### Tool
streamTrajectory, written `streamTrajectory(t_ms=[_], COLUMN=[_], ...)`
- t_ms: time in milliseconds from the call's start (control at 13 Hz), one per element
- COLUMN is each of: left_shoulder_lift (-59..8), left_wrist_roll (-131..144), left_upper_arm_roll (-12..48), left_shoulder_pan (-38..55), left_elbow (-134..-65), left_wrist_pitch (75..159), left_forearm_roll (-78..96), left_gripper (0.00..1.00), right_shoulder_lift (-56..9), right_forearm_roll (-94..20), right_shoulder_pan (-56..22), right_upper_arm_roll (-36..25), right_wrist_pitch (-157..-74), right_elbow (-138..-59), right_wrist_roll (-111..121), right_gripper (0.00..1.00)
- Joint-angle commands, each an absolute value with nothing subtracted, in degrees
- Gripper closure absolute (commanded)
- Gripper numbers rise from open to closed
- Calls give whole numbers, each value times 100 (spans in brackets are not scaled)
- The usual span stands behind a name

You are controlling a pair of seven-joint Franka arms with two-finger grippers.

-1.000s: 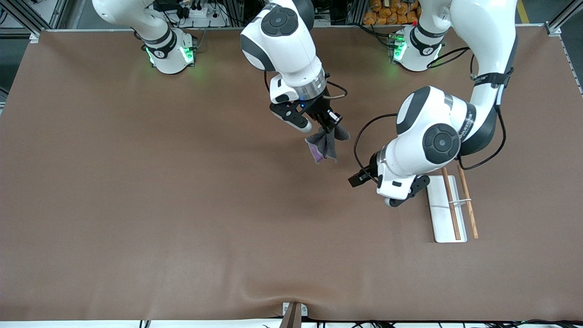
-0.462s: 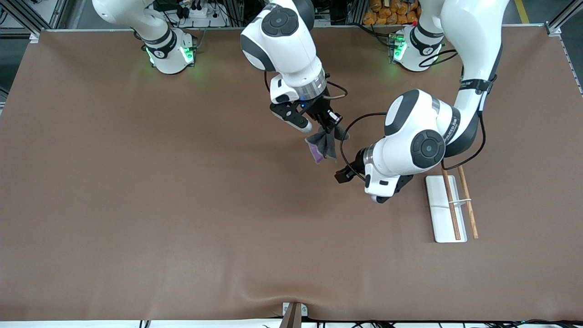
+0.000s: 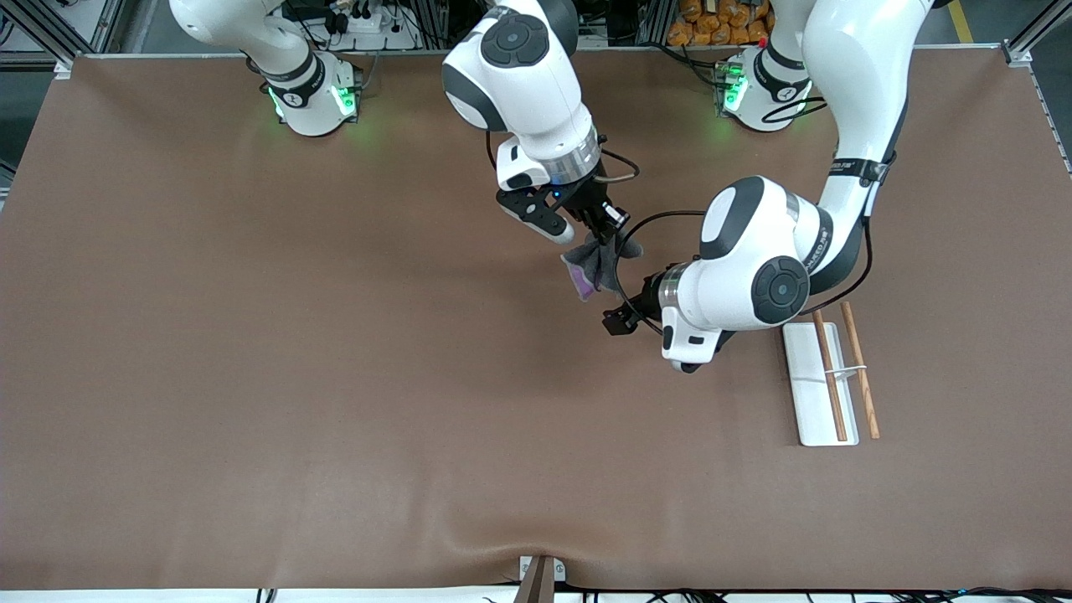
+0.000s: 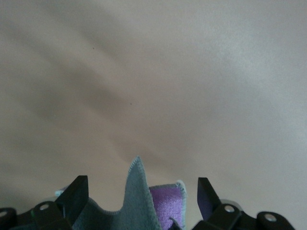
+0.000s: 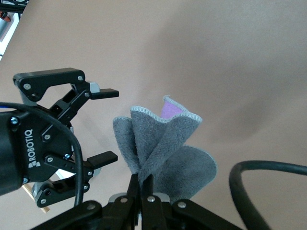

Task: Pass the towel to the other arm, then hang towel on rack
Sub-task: 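Close the left gripper on the towel beside the right gripper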

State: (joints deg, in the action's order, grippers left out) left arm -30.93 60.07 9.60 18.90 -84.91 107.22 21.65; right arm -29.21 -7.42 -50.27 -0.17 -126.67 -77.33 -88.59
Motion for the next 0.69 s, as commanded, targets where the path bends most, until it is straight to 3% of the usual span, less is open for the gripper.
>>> streamTrajectory(t_ms=[0,231,615], left_shoulder_lift=[-3111,-3103,-3120], left_wrist_roll=[6144,6143,6161], left_upper_arm_roll=[949,940,940], left_shoulder_pan=[1925,1925,1934], left_elbow=[-8420,-8420,-8455], left_wrist_pitch=[10714,10705,10661], left_forearm_roll=[2451,2487,2487], left_gripper=[0,14,21], right_shoulder_lift=[-3015,-3015,-3015], right_forearm_roll=[-756,-756,-756], right_shoulder_pan=[-5106,-5106,-5106], right_upper_arm_roll=[-88,-88,-88], right_wrist_pitch=[-12630,-12630,-12621], right_elbow=[-7559,-7559,-7559], right_wrist_roll=[-8956,-8947,-8947], right_gripper=[100,100,100])
